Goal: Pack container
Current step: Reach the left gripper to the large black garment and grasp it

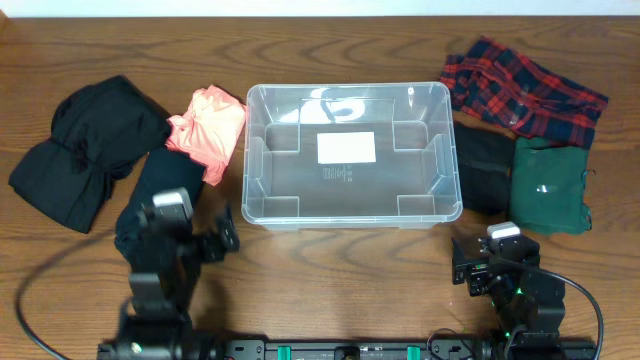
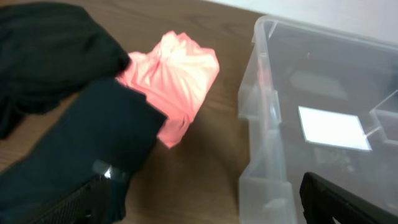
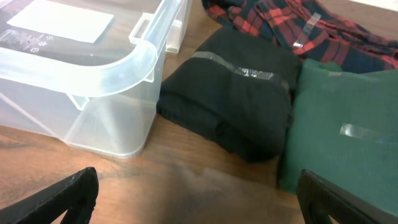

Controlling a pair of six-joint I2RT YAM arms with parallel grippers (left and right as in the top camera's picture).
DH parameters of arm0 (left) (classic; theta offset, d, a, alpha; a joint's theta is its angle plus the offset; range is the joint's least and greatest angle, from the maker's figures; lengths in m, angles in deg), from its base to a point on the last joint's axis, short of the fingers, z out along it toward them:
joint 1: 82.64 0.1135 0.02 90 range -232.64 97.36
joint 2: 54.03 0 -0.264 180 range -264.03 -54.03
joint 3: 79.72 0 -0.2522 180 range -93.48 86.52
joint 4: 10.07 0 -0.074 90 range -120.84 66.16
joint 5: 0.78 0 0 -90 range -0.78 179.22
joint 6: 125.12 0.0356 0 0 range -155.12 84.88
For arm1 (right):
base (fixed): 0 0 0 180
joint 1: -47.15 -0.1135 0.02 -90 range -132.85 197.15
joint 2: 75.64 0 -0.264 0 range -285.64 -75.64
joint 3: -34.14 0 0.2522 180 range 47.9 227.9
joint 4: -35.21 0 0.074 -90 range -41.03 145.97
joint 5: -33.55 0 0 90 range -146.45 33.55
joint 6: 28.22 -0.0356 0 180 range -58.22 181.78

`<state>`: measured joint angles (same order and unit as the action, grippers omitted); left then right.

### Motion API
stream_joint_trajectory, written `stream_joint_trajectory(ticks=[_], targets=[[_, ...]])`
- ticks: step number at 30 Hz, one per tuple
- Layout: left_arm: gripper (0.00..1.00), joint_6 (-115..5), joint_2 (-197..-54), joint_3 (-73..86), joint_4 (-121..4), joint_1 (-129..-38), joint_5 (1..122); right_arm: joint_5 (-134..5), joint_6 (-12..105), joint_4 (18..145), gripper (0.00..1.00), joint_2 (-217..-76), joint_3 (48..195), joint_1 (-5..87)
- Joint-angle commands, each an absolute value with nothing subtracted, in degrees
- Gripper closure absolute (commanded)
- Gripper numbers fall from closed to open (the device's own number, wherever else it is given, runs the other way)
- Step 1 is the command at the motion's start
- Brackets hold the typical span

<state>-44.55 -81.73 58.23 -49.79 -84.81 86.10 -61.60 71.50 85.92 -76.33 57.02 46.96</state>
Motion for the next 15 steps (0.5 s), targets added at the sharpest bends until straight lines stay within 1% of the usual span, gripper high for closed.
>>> stream_joint_trajectory(ticks=[1, 6, 8, 11, 13, 15], targets=[[0.02, -45.31, -95.26, 43.48, -55.69, -83.48, 85.10, -61.18, 71.96, 85.85, 0.01, -75.98, 56.80, 47.18], [0.02, -45.34, -110.36, 22.06, -68.00, -83.28, 83.79, -61.18, 71.96, 85.85, 0.01, -75.98, 56.80, 47.18], [0.02, -45.25, -113.64, 17.18, -70.58, -83.28, 83.77, -61.18, 71.96, 85.85, 0.01, -75.98, 56.80, 47.18], [0.02, -46.73, -116.59, 12.29, -72.48, -82.43, 87.87, -61.18, 71.96, 85.85, 0.01, -75.98, 56.80, 47.18], [0.02, -51.50, -117.90, 10.14, -73.16, -79.90, 91.09, -61.18, 71.96, 85.85, 0.01, -75.98, 56.80, 47.18], [0.02, -54.30, -119.61, 7.70, -74.34, -74.69, 91.24, -61.21, 71.96, 85.85, 0.01, -75.98, 56.80, 47.18]])
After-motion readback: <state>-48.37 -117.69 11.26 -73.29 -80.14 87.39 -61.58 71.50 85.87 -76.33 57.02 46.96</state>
